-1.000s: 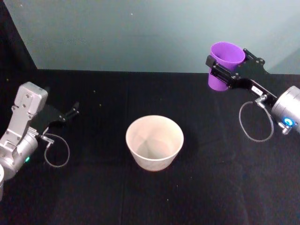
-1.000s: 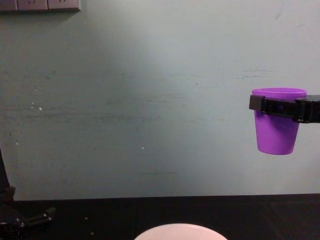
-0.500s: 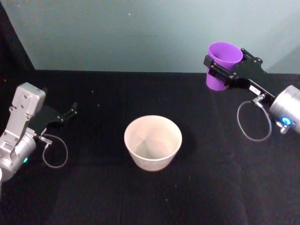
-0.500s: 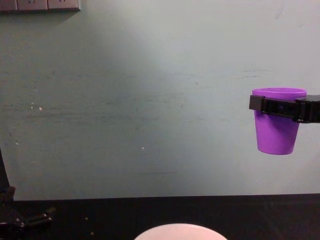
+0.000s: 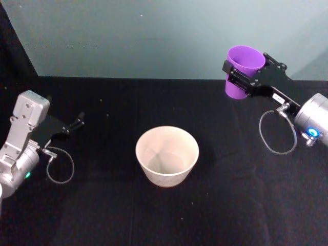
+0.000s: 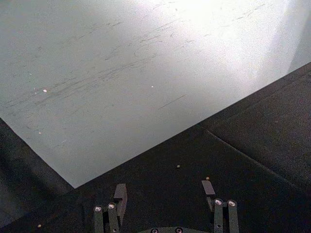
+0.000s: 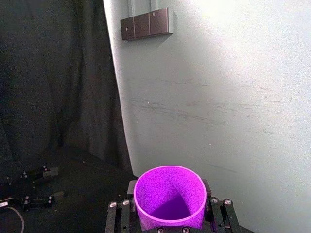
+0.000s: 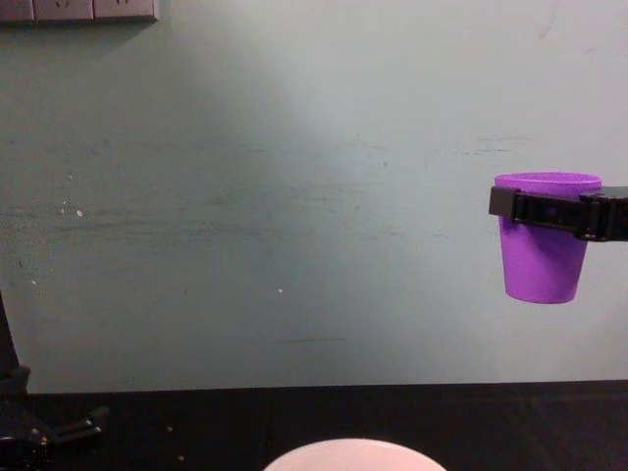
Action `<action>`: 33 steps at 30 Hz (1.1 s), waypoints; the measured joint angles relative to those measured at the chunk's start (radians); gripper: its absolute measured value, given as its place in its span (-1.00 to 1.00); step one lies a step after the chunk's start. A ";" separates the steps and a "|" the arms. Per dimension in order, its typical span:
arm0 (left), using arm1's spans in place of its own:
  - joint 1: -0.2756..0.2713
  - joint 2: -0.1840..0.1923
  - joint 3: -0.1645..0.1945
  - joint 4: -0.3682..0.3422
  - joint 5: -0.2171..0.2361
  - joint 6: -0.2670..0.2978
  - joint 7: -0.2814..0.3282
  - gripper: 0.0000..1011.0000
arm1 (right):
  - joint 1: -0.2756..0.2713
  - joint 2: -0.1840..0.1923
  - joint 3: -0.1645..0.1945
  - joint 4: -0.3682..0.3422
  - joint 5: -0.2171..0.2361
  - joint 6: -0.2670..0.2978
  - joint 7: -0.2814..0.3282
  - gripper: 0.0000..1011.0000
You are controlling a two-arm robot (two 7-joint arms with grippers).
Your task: Pick up the cup and pour the mung beans from the cup into the bowl.
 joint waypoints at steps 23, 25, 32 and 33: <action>0.000 0.000 0.000 0.000 0.000 0.000 0.000 0.98 | 0.000 0.000 0.000 0.000 0.000 0.000 0.000 0.49; 0.000 0.000 0.000 0.000 0.000 0.000 0.000 0.98 | 0.000 0.000 0.000 0.000 0.000 0.000 0.000 0.49; 0.000 0.000 0.000 0.000 0.000 0.000 0.000 0.98 | 0.000 0.000 0.000 0.000 0.000 0.000 0.000 0.49; 0.000 0.000 0.000 0.000 0.000 0.000 0.000 0.98 | 0.000 0.000 0.000 0.000 0.000 0.000 0.000 0.49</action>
